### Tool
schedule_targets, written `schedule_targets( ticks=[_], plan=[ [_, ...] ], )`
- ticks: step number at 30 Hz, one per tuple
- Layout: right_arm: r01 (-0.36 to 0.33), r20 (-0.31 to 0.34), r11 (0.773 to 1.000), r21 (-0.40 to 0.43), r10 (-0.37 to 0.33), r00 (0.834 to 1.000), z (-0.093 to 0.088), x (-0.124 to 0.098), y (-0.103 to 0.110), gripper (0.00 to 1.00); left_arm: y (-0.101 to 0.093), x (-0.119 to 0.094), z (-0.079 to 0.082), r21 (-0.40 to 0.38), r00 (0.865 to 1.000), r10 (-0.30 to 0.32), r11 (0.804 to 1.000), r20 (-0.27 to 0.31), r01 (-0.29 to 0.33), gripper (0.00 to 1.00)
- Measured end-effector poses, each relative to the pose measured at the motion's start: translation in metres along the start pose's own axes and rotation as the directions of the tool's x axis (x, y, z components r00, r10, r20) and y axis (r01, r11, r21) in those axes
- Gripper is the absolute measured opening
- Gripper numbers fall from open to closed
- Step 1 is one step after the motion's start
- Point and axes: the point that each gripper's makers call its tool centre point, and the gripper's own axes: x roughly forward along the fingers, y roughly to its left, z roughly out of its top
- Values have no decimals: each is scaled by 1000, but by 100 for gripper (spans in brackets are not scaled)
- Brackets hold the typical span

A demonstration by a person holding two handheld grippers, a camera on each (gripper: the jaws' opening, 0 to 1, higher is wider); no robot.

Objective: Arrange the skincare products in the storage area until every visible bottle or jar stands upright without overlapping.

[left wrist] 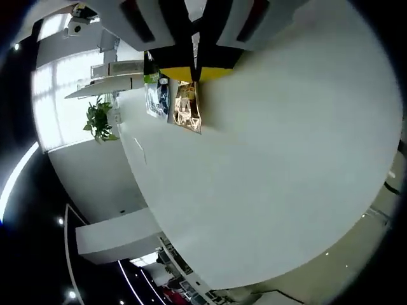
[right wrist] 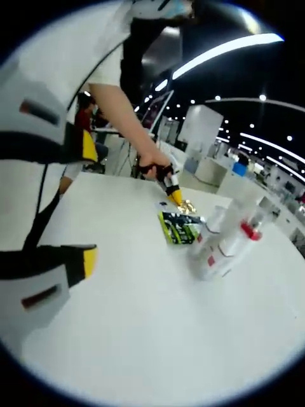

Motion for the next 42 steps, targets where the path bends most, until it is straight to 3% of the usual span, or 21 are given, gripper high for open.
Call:
schedule_targets(
  ticks=[4,12,15,20,22,30,35,38,39,40,41,42],
  plan=[
    [-29,-4,1000,4,29,1000,-3,-1,4,48,-4,2,-5,28,999,7,1000,-37,-6,2],
    [-59,1,998,-8,59,998,0,0,10,48,-6,1,-3,16,999,23,1000,-33,-23,3],
    [-59,6,998,-4,59,998,1,-2,9,47,2,0,5,10,999,29,1000,-32,-28,5],
    [-61,5,998,-11,61,998,1,-4,8,47,-7,-6,-1,7,999,44,999,-11,-44,9],
    [-66,10,998,-13,66,998,2,-4,9,47,-2,-9,5,3,999,46,999,-5,-46,11],
    [-75,2,997,-20,76,997,-1,-4,9,47,-4,-21,1,25,998,68,997,17,-68,21],
    [-88,-22,996,-25,88,996,-5,0,10,47,10,-38,0,40,994,98,994,51,-100,24],
    [-98,-26,995,-28,97,995,-6,3,12,47,16,-44,-8,83,991,126,988,50,-130,24],
    [-102,-33,994,-30,101,994,-7,4,13,47,20,-46,-15,168,987,158,973,34,-161,24],
    [-103,-34,994,-31,102,994,-8,4,13,47,21,-46,-17,182,986,166,969,29,-169,24],
    [-109,-38,994,-31,108,993,-9,5,14,47,21,-45,-24,270,981,194,943,26,-194,24],
    [-112,-38,993,-32,111,993,-9,5,14,47,22,-46,-27,292,976,219,932,18,-215,24]
  ],
)
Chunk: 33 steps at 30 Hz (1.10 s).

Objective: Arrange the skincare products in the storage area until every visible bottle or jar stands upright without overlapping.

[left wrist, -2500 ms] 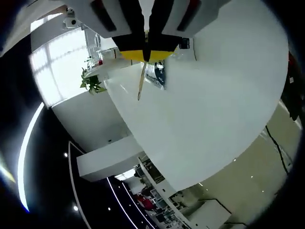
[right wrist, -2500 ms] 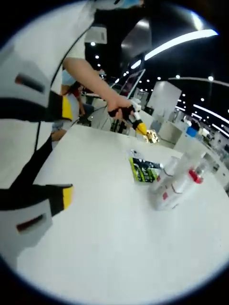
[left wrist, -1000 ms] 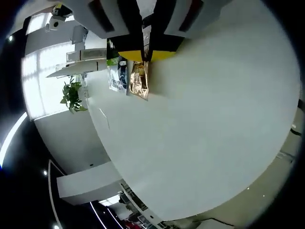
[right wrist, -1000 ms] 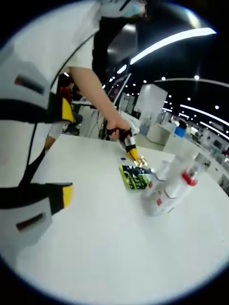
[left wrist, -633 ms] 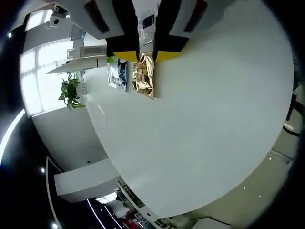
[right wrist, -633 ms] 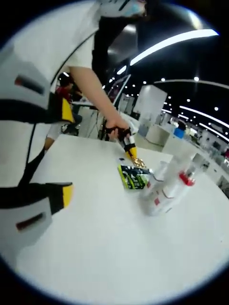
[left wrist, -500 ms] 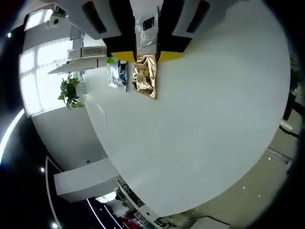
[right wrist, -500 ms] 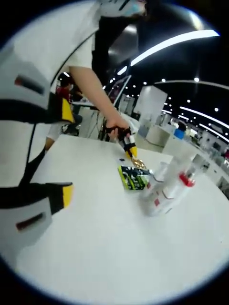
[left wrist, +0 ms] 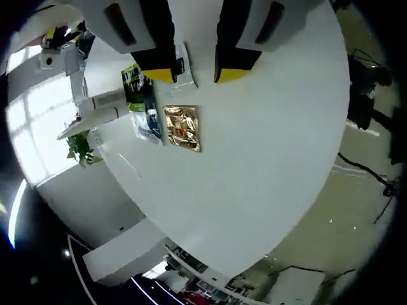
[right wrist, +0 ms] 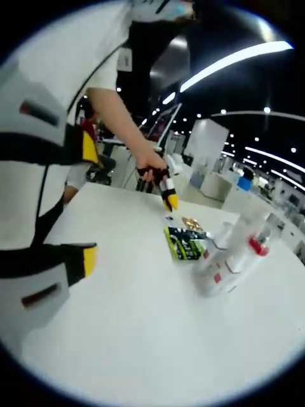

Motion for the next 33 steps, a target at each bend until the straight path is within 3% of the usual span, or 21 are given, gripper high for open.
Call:
schedule_targets(
  ticks=[2,3,6,9,11,13,16,18,19,20,22,26,29,30,33],
  plan=[
    [-4,-6,1000,-4,4,1000,-2,0,1,47,3,2,0,121,998,66,990,17,-68,25],
    [-5,-6,1000,-4,5,1000,-2,0,1,47,2,2,0,145,997,75,986,22,-78,26],
    [-6,-5,1000,-5,6,1000,-3,-2,1,47,-7,4,7,309,989,110,941,94,-134,27],
    [-6,0,1000,-3,6,1000,-3,-4,0,47,-17,7,5,412,987,120,898,111,-156,29],
    [-6,3,1000,-2,6,1000,-2,-6,-1,47,-26,14,0,493,989,111,857,101,-146,29],
    [-4,5,1000,-5,4,1000,-2,-7,-1,47,-32,20,-5,487,993,88,866,78,-115,28],
    [-2,16,1000,-2,2,1000,-2,-10,-1,47,-30,26,-10,509,994,99,853,54,-113,26],
    [1,25,1000,5,-1,1000,-2,-12,-3,47,-23,30,-17,562,991,131,819,15,-116,25],
    [1,25,1000,6,-1,1000,-2,-12,-3,47,-22,31,-19,572,990,138,812,3,-115,24],
    [1,26,1000,6,-1,1000,-2,-12,-3,47,-22,32,-19,613,992,124,783,6,-102,24],
    [5,31,1000,12,-5,1000,-1,-13,-4,46,-22,31,-17,621,992,123,778,-3,-94,23],
    [4,30,1000,17,-5,1000,0,-12,-5,46,-22,28,-18,699,991,124,713,-45,-57,23],
    [2,25,1000,14,-2,1000,-1,-11,-4,46,-19,29,-17,729,989,133,683,-67,-42,23],
    [1,24,1000,15,-1,1000,-1,-11,-4,46,-19,29,-16,748,988,135,663,-76,-33,23],
    [2,24,1000,17,-2,1000,1,-10,-5,46,-18,29,-16,759,987,130,651,-89,-17,23]
  ],
)
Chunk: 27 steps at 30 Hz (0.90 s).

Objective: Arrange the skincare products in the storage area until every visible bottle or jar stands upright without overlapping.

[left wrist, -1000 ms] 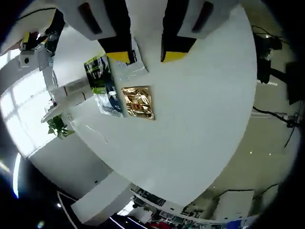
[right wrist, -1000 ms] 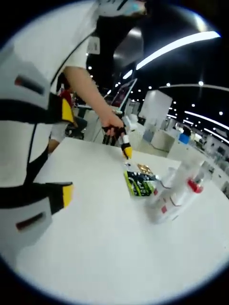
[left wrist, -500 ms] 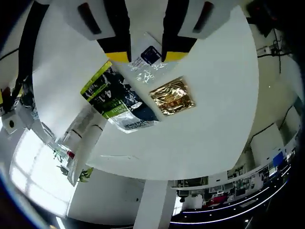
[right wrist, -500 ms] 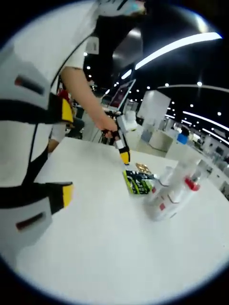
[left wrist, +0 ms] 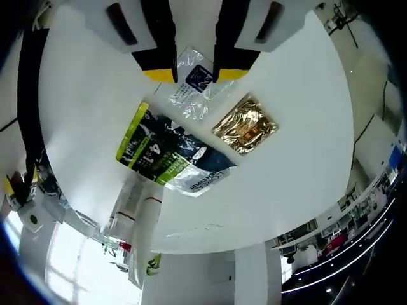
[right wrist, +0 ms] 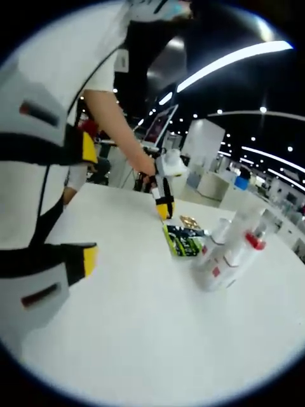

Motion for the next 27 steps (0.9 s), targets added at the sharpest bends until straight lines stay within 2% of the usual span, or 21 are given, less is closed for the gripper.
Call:
schedule_targets(
  ticks=[7,20,26,27],
  plan=[
    [-1,-5,1000,-3,1,1000,0,2,0,46,2,-1,0,-50,1000,-3,999,2,3,24],
    [-6,-1,1000,-5,6,1000,-1,2,1,46,-1,-6,3,-28,1000,7,1000,3,-7,30],
    [-14,-3,1000,-14,14,1000,-2,2,3,46,-4,-13,3,-29,1000,19,999,21,-18,30],
    [-15,-4,1000,-17,15,1000,-2,2,3,46,-4,-16,5,-40,999,29,999,40,-27,30]
  ],
)
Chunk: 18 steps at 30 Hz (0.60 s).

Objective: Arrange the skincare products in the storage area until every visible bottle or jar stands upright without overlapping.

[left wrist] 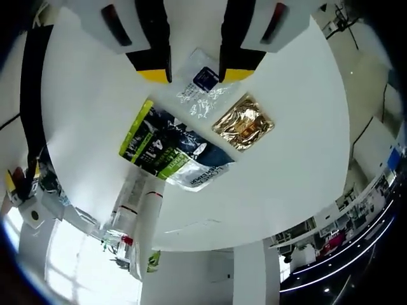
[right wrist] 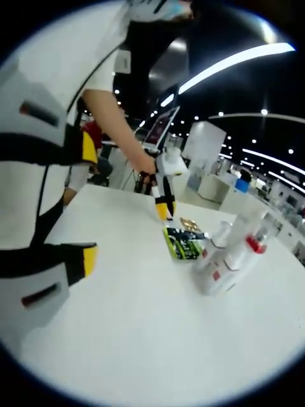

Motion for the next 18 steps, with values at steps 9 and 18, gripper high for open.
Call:
schedule_targets(
  ticks=[9,18],
  plan=[
    [-17,-8,999,-35,17,1000,2,7,5,46,-37,-43,27,-182,974,40,983,222,1,31],
    [-35,-27,996,-86,33,999,2,16,10,47,-126,-81,31,-386,899,52,913,434,134,33]
  ],
)
